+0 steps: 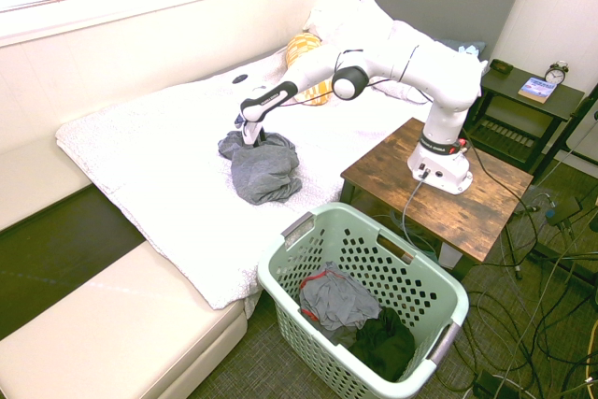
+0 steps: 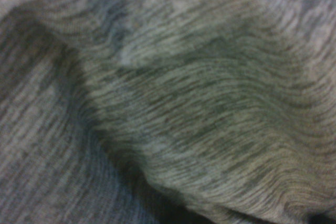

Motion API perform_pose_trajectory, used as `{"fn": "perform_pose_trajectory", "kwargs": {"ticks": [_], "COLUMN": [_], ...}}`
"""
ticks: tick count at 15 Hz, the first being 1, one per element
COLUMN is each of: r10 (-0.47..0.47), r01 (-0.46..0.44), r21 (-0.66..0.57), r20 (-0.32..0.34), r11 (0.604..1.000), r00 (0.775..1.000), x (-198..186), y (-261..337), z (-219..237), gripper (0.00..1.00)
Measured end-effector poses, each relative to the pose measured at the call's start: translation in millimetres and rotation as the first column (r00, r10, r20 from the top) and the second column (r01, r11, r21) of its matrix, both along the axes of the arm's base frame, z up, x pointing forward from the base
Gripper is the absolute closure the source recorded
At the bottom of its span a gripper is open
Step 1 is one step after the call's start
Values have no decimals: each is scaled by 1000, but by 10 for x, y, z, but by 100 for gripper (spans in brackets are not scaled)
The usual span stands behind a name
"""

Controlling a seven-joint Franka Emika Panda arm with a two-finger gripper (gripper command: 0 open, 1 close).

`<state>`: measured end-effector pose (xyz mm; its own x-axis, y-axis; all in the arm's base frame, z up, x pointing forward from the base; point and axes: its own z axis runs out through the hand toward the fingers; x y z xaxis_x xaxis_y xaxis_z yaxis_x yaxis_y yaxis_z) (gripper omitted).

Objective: Put my clothes in the laundry bag

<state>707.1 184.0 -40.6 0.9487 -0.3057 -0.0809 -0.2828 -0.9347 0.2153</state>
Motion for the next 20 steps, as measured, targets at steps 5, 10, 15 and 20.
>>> {"fn": "perform_pose_trajectory", "kwargs": {"ticks": [5, 10, 15, 20], "r10": [-5, -10, -8, -24], "r01": [5, 10, 8, 24], "r21": [-12, -13, -13, -8], "r20": [-12, -14, -13, 17], "r11": [1000, 1000, 1000, 1000], "r00": [1000, 1000, 1000, 1000], "x": [-31, -29, -30, 91], "y": [-80, -117, -99, -83], "z": [-66, -75, -69, 124], "gripper": [100, 100, 100, 100]}}
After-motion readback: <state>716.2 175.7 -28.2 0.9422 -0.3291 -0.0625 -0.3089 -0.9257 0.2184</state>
